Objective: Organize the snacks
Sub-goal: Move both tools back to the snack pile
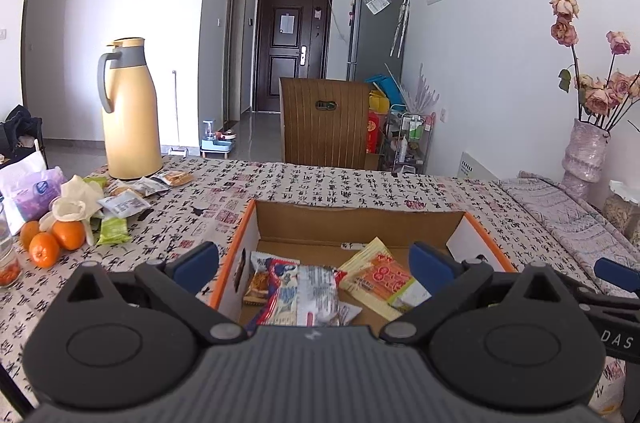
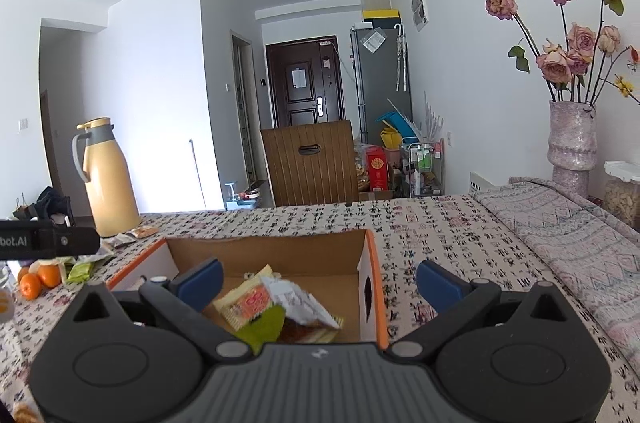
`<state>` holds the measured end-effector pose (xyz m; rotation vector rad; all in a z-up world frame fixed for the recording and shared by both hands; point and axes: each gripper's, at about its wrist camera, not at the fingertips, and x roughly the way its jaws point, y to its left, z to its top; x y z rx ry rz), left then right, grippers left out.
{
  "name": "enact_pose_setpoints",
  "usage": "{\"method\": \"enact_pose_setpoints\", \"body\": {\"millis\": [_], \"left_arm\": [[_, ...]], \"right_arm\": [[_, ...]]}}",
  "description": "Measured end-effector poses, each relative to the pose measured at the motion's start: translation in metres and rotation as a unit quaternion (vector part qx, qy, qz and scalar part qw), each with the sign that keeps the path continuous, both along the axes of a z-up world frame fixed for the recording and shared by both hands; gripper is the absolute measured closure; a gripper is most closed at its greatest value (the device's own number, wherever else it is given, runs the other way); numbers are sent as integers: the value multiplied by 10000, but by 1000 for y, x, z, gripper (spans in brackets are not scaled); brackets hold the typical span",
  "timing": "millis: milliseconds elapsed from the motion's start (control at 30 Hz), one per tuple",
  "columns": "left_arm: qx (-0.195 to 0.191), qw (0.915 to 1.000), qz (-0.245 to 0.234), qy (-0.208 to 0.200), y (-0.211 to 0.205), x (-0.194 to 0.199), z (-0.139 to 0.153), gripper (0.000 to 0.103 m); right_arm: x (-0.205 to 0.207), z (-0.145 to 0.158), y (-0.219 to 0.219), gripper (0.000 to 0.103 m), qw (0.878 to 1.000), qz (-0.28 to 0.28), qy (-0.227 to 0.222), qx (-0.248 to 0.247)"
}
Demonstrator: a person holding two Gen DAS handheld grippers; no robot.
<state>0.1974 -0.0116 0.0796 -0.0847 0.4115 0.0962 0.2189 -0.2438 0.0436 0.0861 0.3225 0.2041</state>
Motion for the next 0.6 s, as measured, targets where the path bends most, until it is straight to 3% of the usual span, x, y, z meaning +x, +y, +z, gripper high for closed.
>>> {"method": "enact_pose_setpoints", "body": {"millis": [600], "left_arm": [[52, 9988, 82, 474, 13, -37, -33, 0]], "right_arm": [[-46, -36, -13, 0, 9978, -47, 625, -214]]}}
